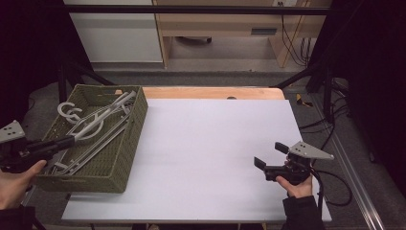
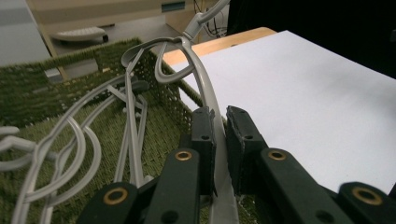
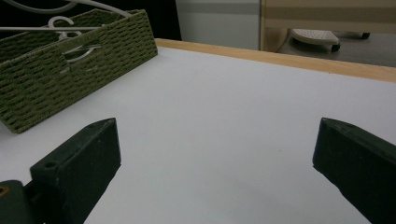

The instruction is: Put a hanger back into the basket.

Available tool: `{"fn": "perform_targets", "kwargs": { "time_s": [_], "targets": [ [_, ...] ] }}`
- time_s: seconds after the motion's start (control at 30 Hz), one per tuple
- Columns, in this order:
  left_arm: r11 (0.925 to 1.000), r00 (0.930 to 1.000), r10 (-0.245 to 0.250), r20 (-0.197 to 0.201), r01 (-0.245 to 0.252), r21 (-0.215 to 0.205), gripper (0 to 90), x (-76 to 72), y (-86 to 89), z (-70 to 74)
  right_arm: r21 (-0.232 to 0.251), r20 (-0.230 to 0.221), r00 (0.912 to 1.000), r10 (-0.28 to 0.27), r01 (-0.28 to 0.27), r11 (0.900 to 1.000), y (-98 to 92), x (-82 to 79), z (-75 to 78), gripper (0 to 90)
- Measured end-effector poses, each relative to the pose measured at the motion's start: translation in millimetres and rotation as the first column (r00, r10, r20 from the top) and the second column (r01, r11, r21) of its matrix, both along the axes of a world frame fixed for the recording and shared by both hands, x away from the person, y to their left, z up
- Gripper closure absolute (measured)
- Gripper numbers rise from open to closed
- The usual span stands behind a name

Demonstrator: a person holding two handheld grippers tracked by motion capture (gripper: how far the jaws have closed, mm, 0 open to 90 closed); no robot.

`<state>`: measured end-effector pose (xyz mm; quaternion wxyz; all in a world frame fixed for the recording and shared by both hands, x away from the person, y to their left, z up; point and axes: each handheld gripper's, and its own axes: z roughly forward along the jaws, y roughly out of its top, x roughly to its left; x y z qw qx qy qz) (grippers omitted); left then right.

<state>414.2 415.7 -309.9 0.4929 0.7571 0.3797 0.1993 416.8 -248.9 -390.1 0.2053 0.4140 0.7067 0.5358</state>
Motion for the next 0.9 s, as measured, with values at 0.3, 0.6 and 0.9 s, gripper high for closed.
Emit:
{"fn": "perform_targets", "kwargs": {
  "time_s": [0.3,0.6,0.9],
  "targets": [
    [0.9982,0.9974,-0.003,-0.072,-0.001,-0.061,81.7,11.3,8.8,-22.5,-0.002,0.002,1.0,-0.002,0.002,1.0,1.0,0.3,-0.3,1.1],
    [0.9973,0.9831,0.056,-0.174,-0.063,-0.038,81.0,14.8,25.6,-38.3,-0.008,0.0,1.0,0.003,-0.003,1.0,2.7,0.6,-0.8,1.2],
    [0.9814,0.9653,0.171,-0.198,-0.149,0.121,88.1,19.2,25.2,-52.0,-0.008,-0.004,1.0,0.0,0.0,1.0,3.2,0.7,-1.0,1.2]
  ]
}}
